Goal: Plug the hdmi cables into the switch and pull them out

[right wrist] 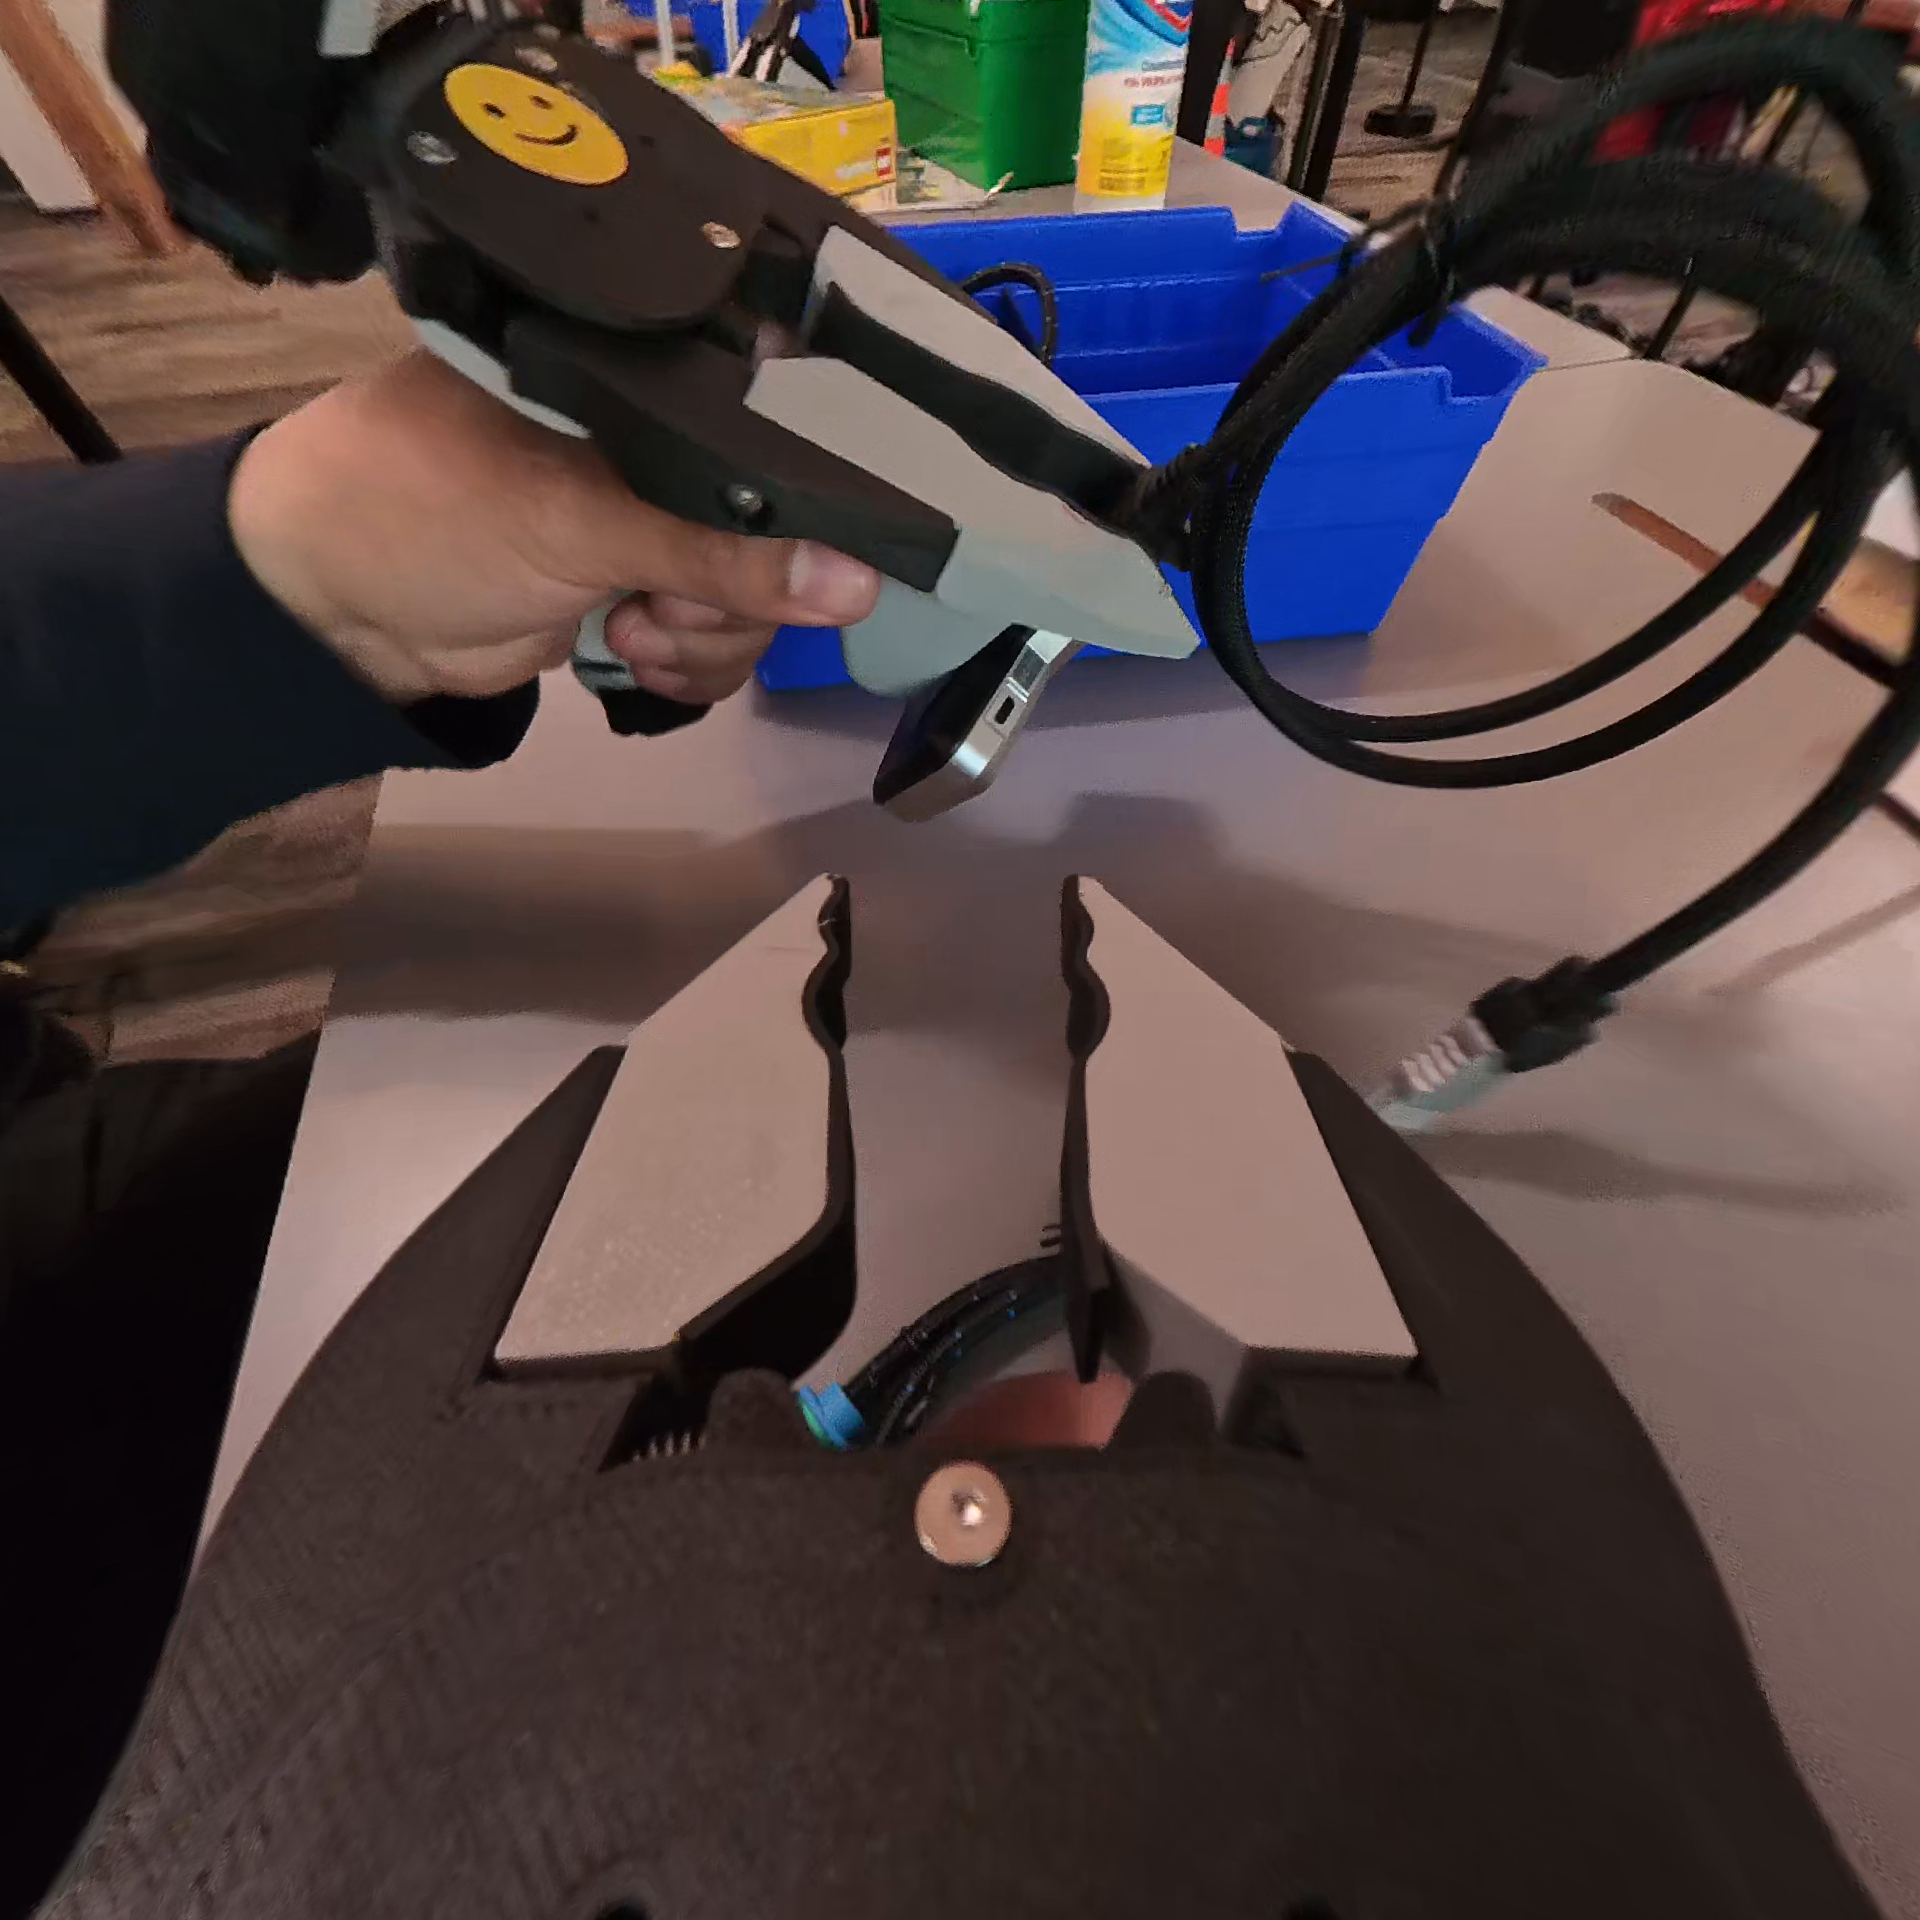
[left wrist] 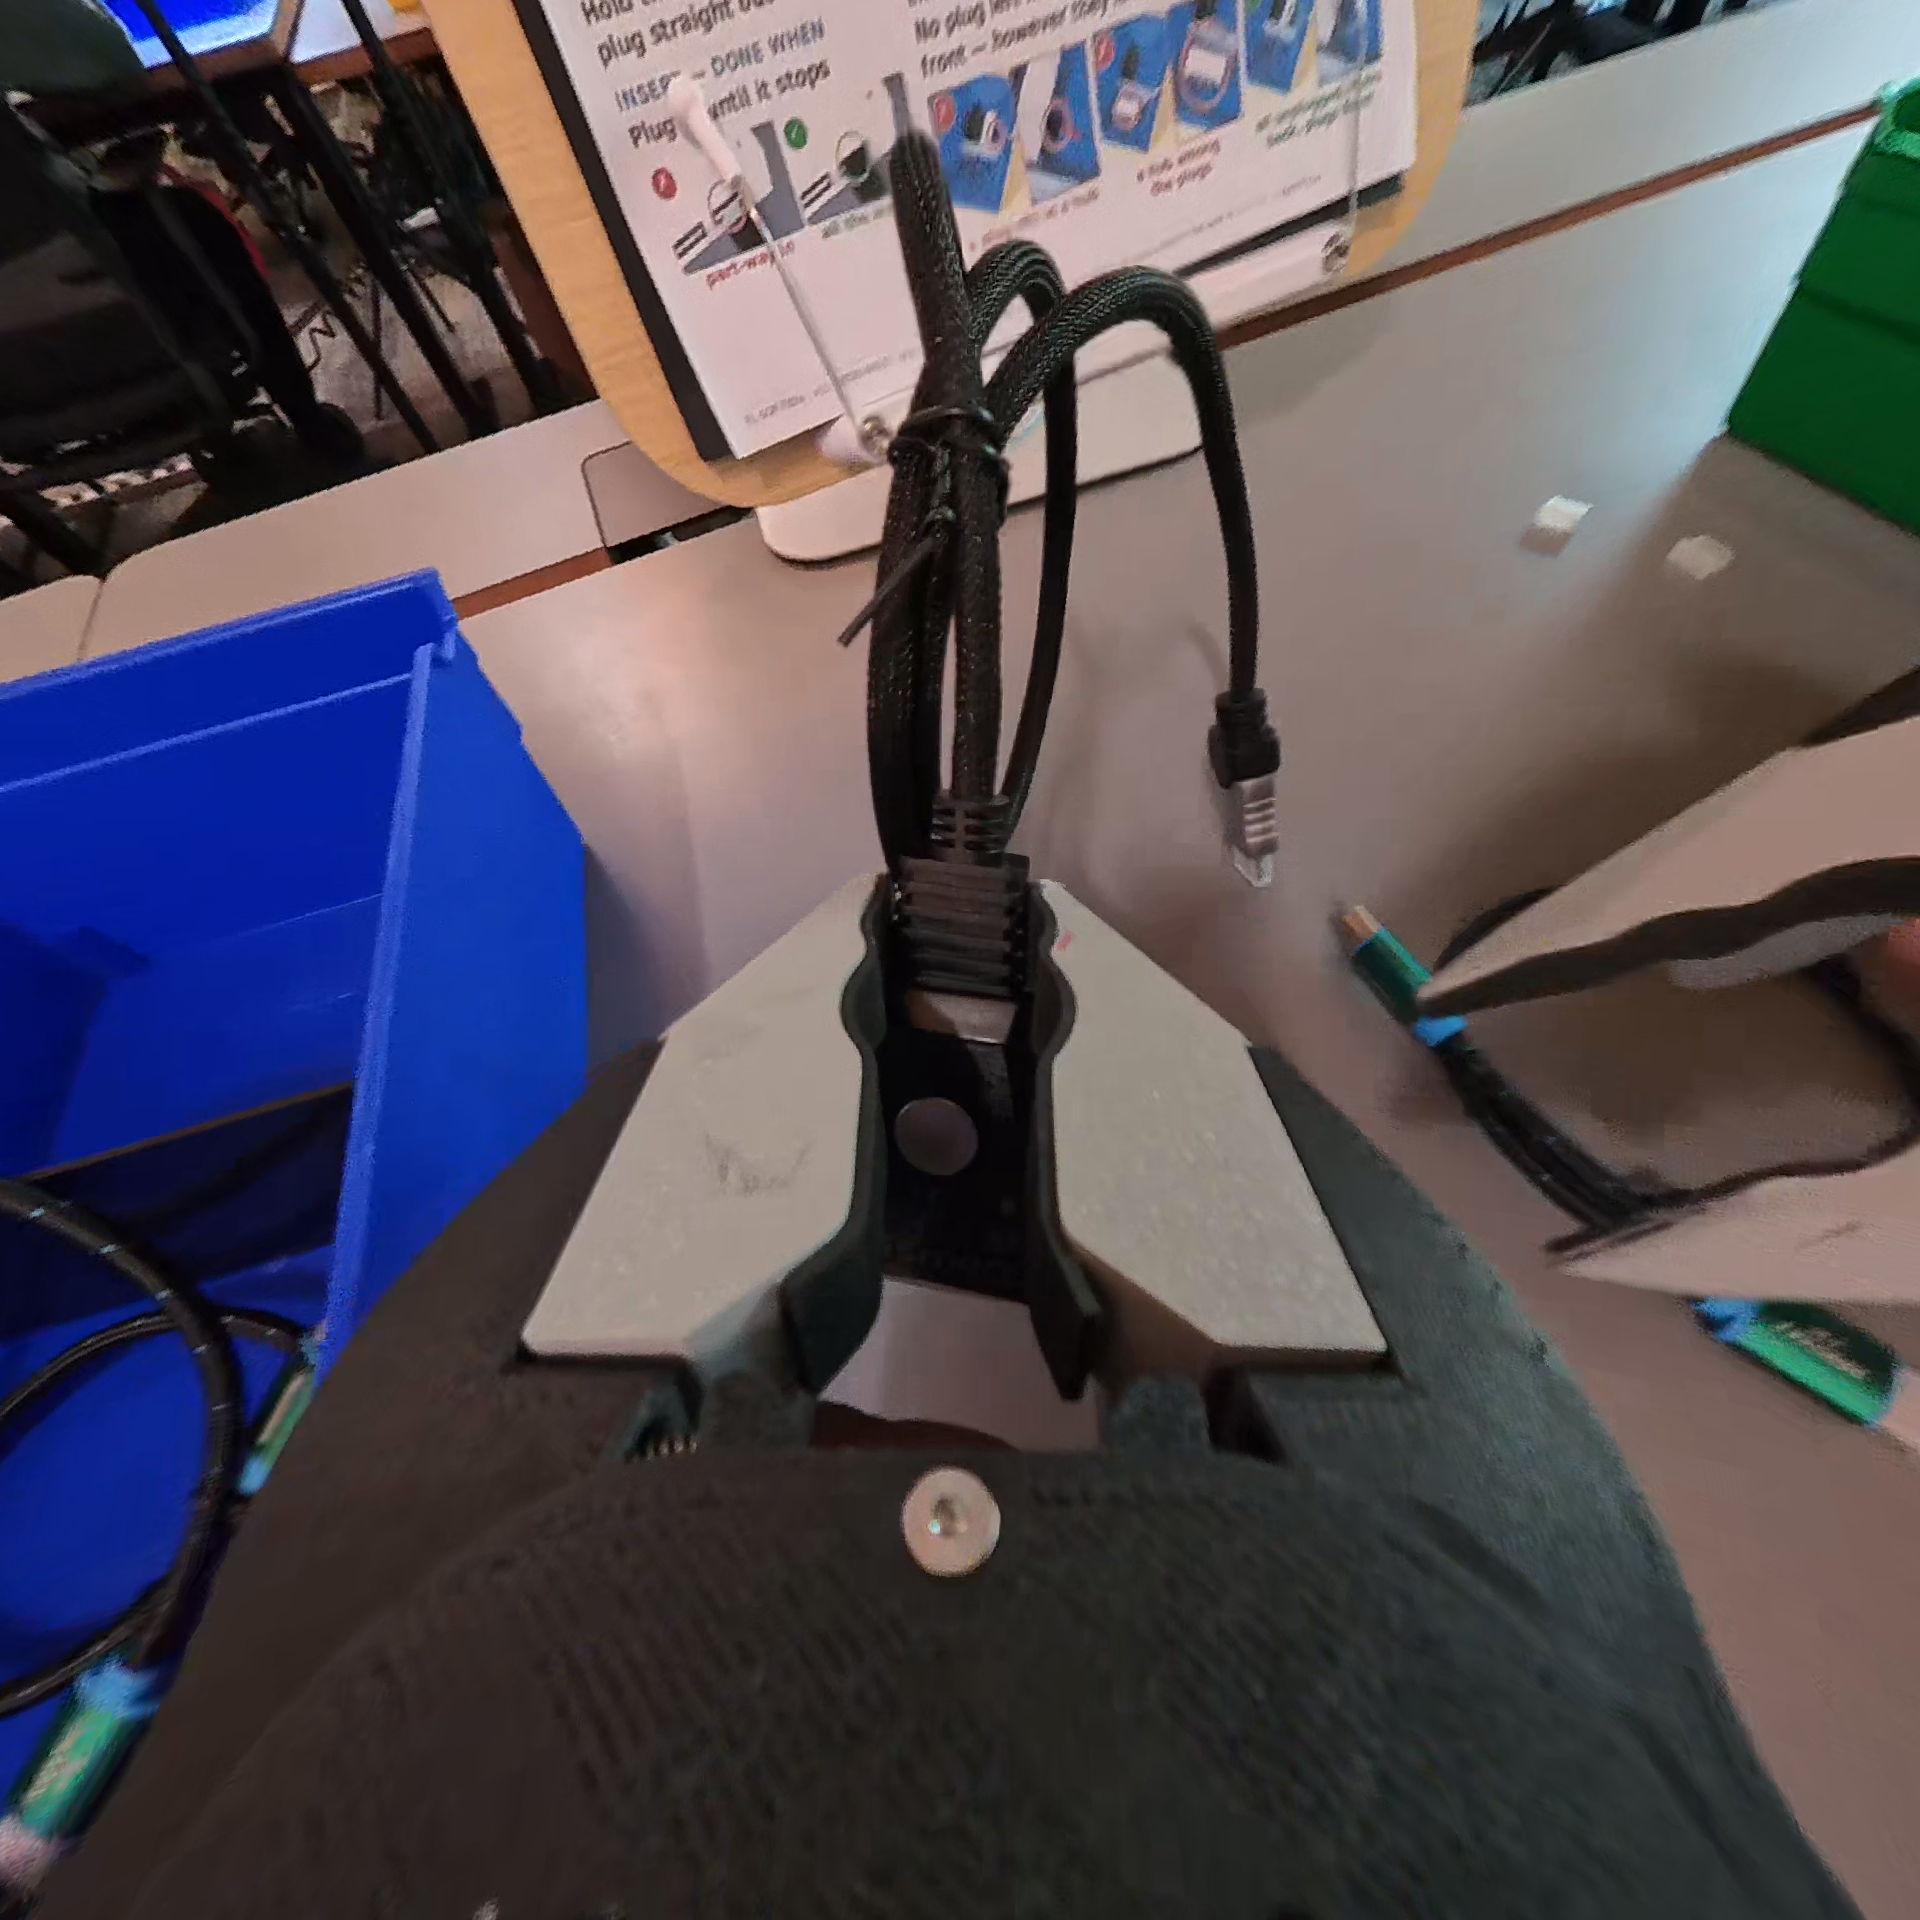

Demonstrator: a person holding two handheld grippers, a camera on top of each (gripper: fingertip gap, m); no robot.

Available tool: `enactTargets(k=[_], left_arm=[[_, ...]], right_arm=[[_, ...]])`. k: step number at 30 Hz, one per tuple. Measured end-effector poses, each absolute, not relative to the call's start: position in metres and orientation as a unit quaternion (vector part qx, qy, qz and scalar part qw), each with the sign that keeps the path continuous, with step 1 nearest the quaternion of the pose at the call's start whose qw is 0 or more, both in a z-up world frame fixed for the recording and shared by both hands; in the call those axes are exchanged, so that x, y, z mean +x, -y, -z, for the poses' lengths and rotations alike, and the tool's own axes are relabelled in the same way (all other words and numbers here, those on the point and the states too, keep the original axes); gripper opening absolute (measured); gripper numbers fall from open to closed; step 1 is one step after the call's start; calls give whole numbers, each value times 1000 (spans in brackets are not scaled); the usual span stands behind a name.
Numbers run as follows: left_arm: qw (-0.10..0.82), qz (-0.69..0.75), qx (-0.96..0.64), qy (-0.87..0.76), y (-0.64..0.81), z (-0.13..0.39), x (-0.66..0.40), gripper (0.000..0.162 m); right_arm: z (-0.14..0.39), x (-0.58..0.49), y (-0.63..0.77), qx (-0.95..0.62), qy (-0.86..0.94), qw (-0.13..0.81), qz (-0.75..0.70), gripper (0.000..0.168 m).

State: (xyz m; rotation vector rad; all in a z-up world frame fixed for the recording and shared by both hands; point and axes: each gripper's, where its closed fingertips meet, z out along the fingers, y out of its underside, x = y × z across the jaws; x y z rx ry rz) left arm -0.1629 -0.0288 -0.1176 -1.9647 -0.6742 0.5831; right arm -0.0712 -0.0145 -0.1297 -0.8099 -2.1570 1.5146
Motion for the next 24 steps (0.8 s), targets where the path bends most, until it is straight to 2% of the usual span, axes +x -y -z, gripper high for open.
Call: enactTargets(k=[6, 15, 16, 24], left_arm=[[532, -169, -775, 296, 8, 112, -153, 24], [561, -157, -762, 284, -14, 114, -134, 23], [563, -158, -760, 284, -15, 114, -133, 23], [573, -143, -759, 274, -13, 114, -132, 23]], right_arm=[[121, -75, 15, -338, 716, 120, -599, 41], [142, -83, 17, -347, 733, 141, -568, 32], [141, -82, 19, -340, 736, 140, -569, 25], [141, -78, 21, -341, 734, 105, -578, 23]])
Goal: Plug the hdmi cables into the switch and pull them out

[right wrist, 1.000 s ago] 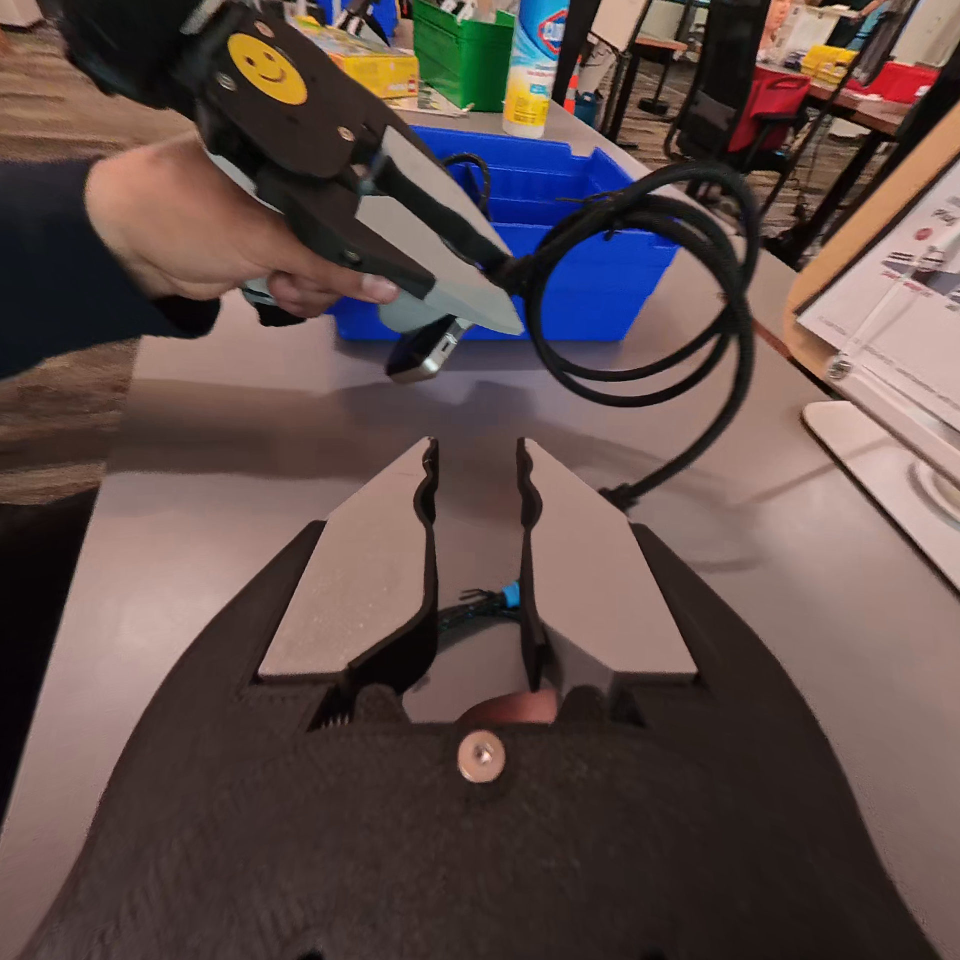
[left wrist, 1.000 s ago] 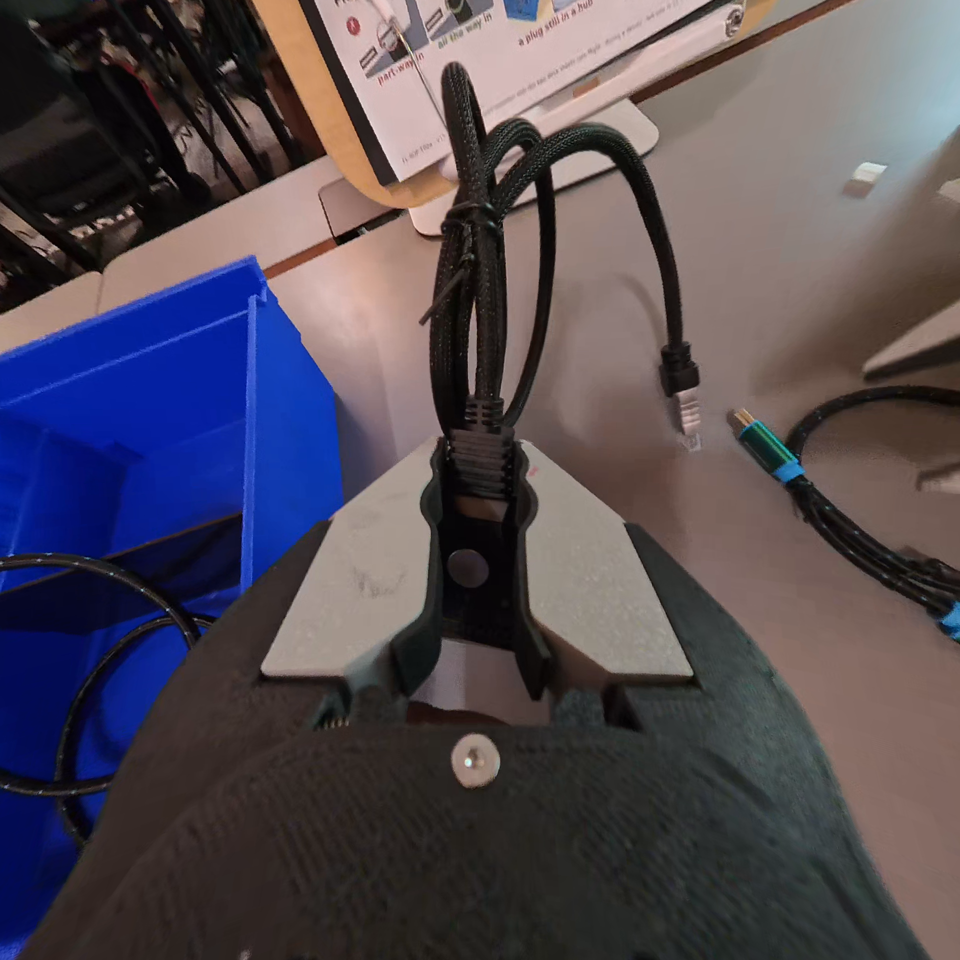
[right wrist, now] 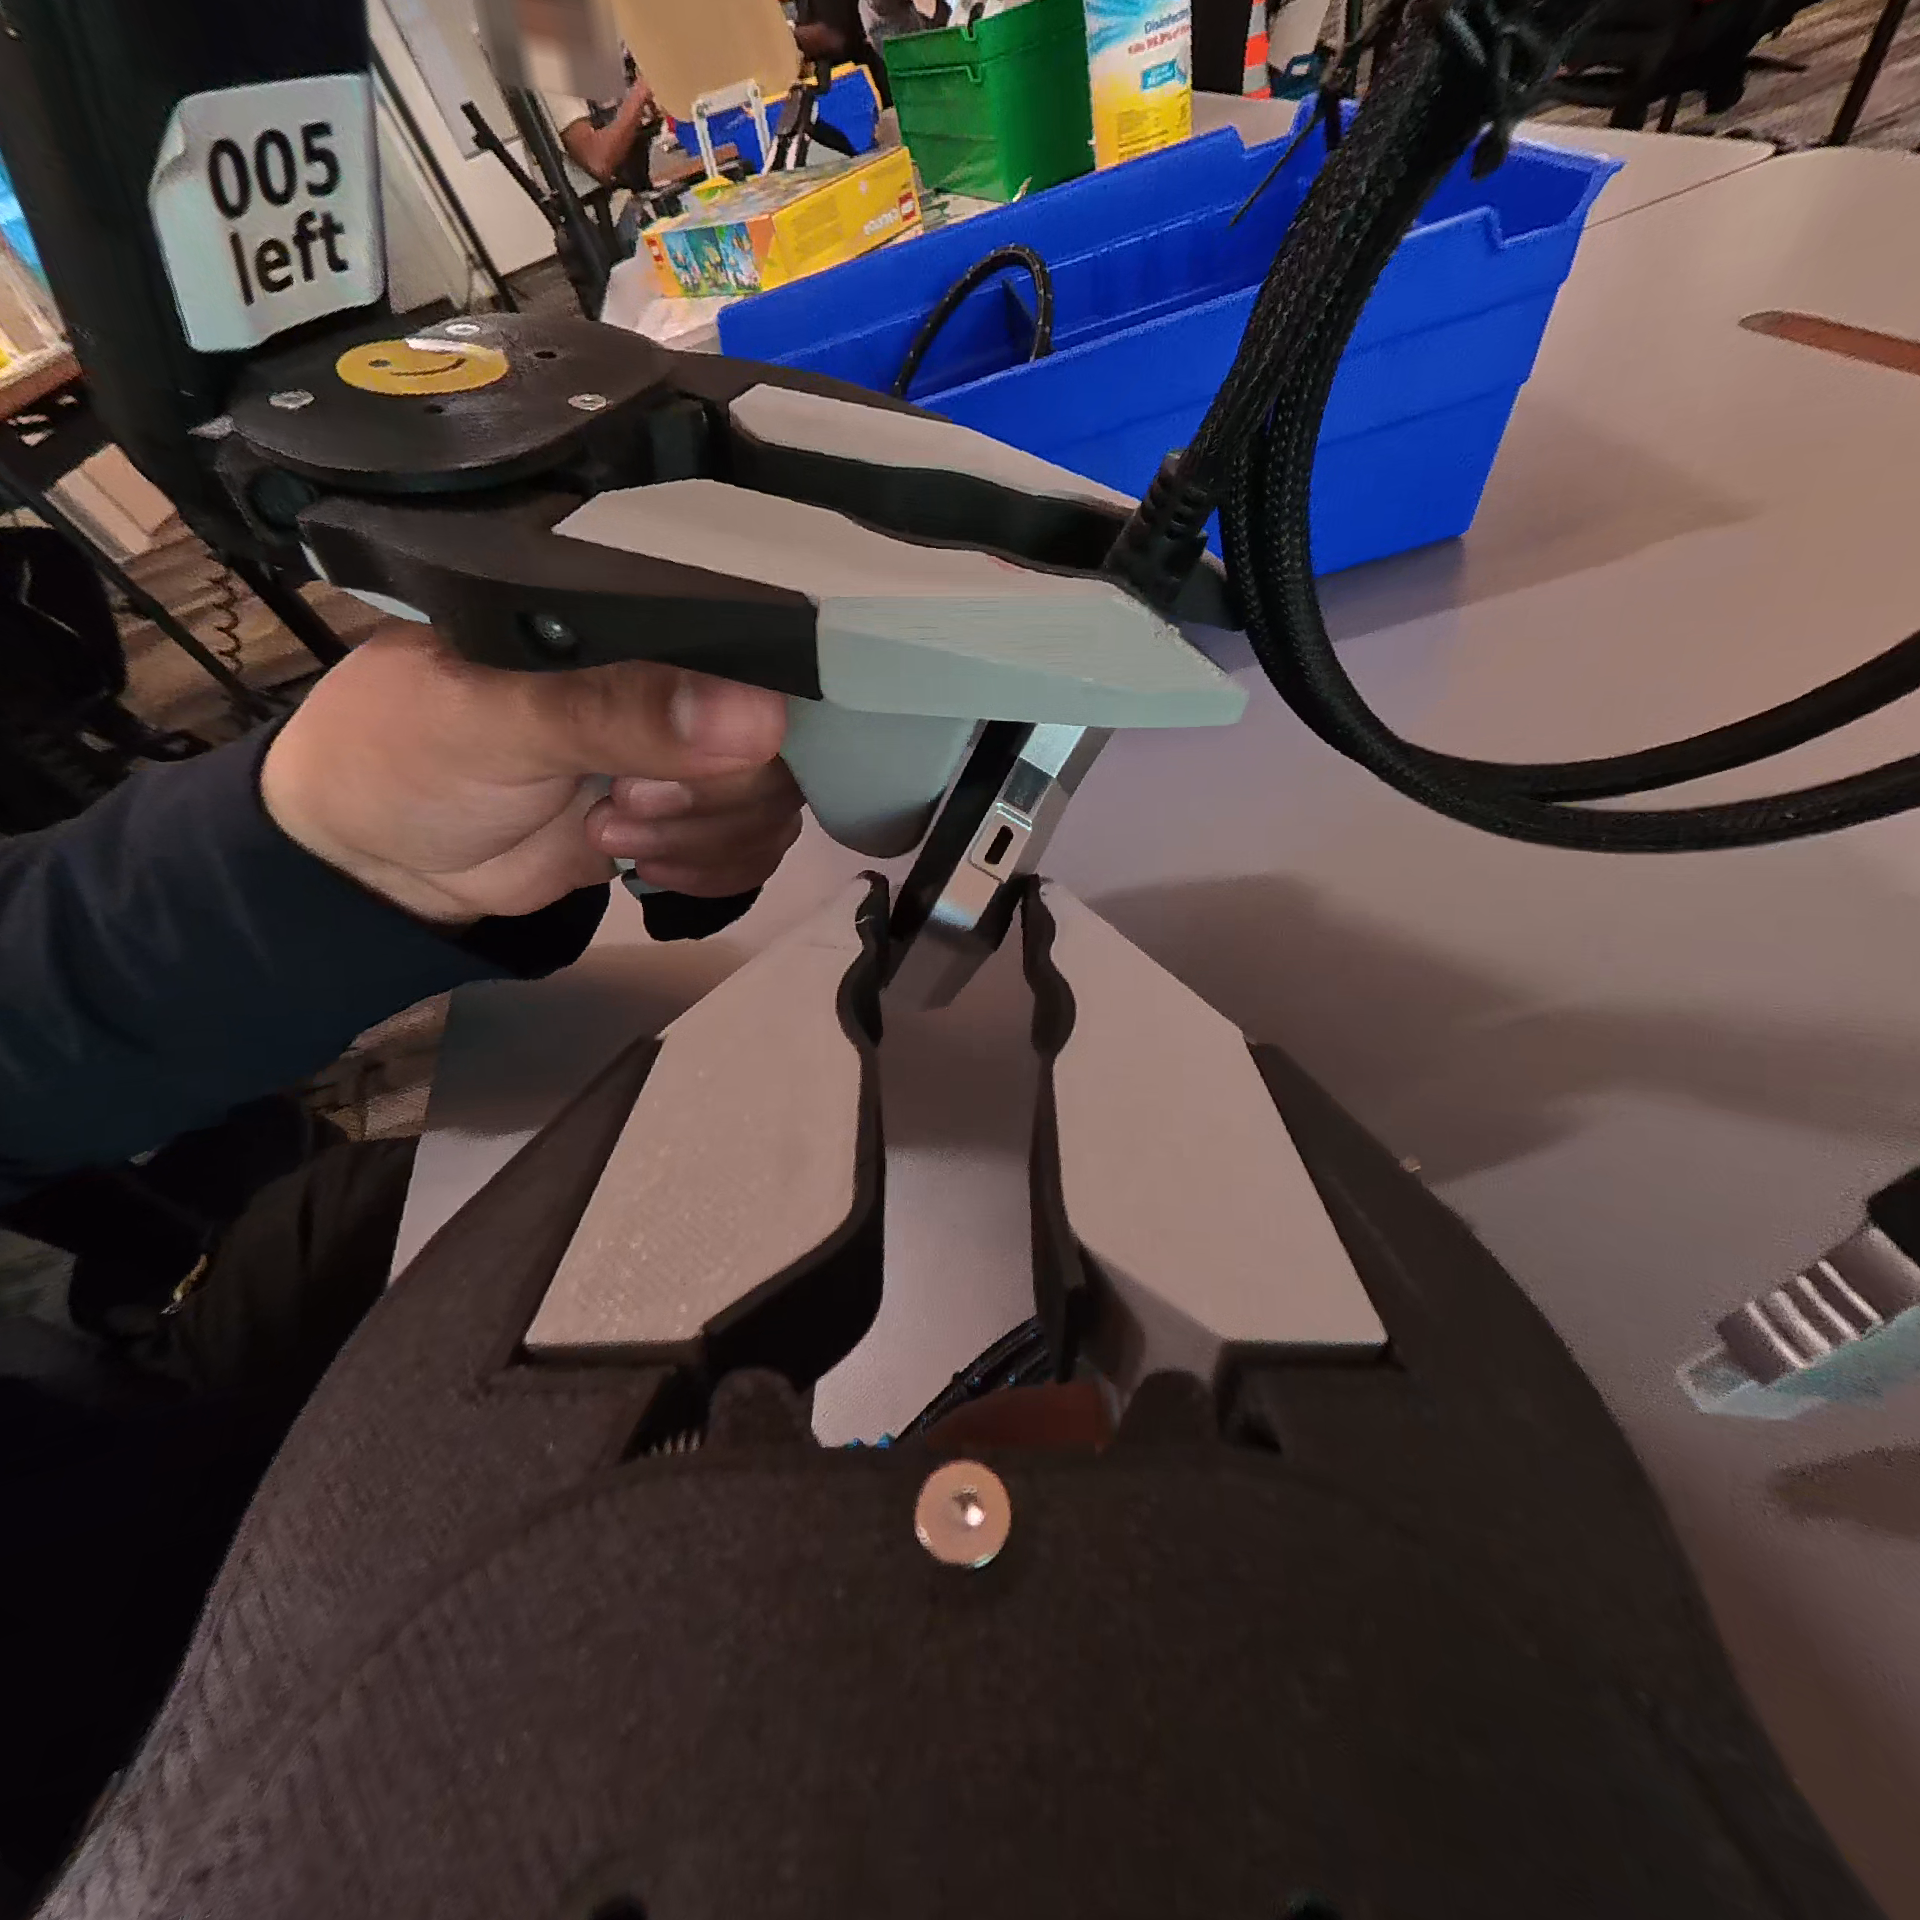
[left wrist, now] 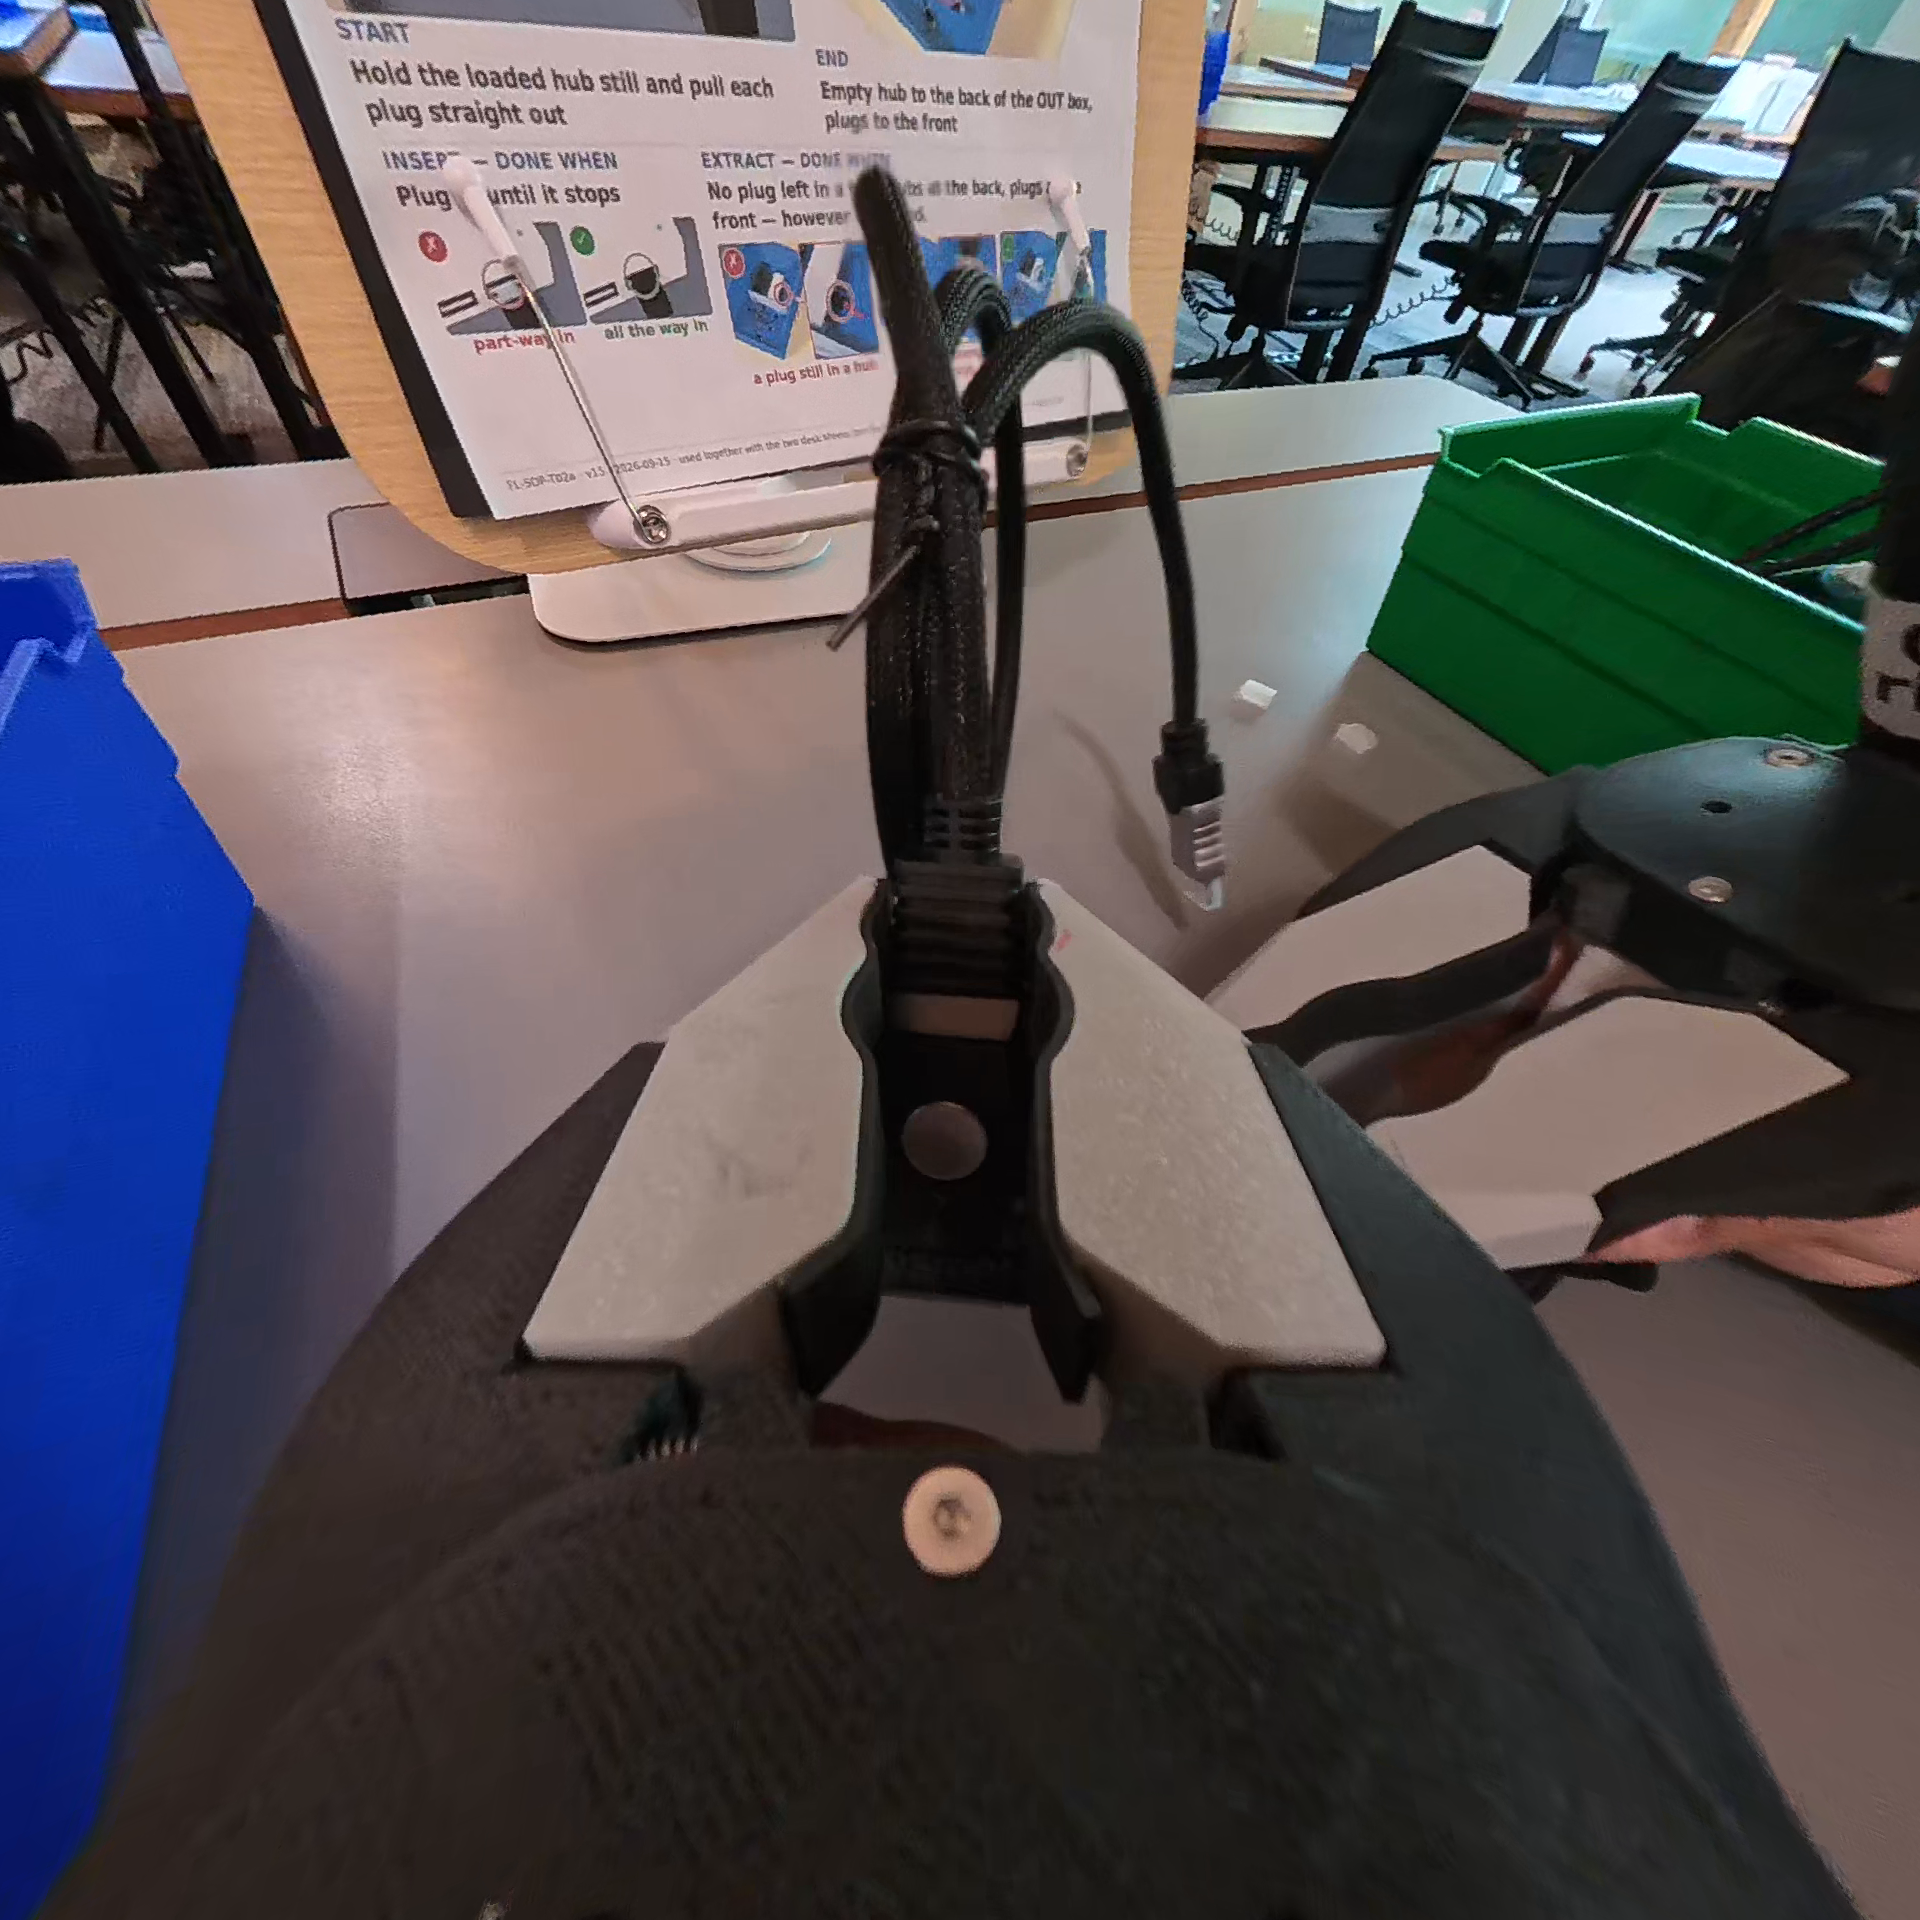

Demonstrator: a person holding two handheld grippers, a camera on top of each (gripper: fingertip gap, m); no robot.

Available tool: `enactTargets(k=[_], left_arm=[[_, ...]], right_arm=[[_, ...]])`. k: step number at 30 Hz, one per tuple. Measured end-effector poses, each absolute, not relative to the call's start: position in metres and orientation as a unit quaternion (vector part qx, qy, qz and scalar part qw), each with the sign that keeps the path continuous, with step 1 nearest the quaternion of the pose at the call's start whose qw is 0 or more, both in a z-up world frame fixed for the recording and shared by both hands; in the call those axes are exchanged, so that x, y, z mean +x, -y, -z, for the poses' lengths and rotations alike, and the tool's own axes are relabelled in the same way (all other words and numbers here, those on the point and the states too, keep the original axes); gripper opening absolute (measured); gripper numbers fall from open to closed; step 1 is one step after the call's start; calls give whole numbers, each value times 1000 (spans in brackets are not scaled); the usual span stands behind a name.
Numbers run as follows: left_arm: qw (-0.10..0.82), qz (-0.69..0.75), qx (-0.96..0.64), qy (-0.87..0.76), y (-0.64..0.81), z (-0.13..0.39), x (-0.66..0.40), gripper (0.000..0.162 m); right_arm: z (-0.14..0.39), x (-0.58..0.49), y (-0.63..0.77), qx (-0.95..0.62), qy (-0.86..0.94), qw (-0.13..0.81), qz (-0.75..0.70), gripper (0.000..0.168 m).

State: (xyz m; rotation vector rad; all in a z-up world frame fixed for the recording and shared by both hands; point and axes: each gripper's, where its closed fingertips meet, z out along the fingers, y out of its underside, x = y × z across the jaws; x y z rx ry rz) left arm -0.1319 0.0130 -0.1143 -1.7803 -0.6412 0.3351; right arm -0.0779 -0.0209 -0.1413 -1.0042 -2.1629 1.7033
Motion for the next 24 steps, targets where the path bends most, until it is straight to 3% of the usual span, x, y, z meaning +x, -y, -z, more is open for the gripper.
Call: enactTargets(k=[11, 14, 17, 24], left_arm=[[573, -228, -760, 205, 19, 94, -124, 37], [544, -233, -785, 182, 32, 104, -116, 59], [514, -251, -807, 146, 45, 116, -108, 70], [461, -359, -811, 24, 63, 131, -102, 71]], right_arm=[[140, -74, 18, -345, 730, 71, -585, 21], [140, -73, 20, -343, 729, 60, -590, 21], [137, -73, 18, -346, 722, 50, -598, 21], [117, -66, 15, -347, 681, -21, -645, 20]])
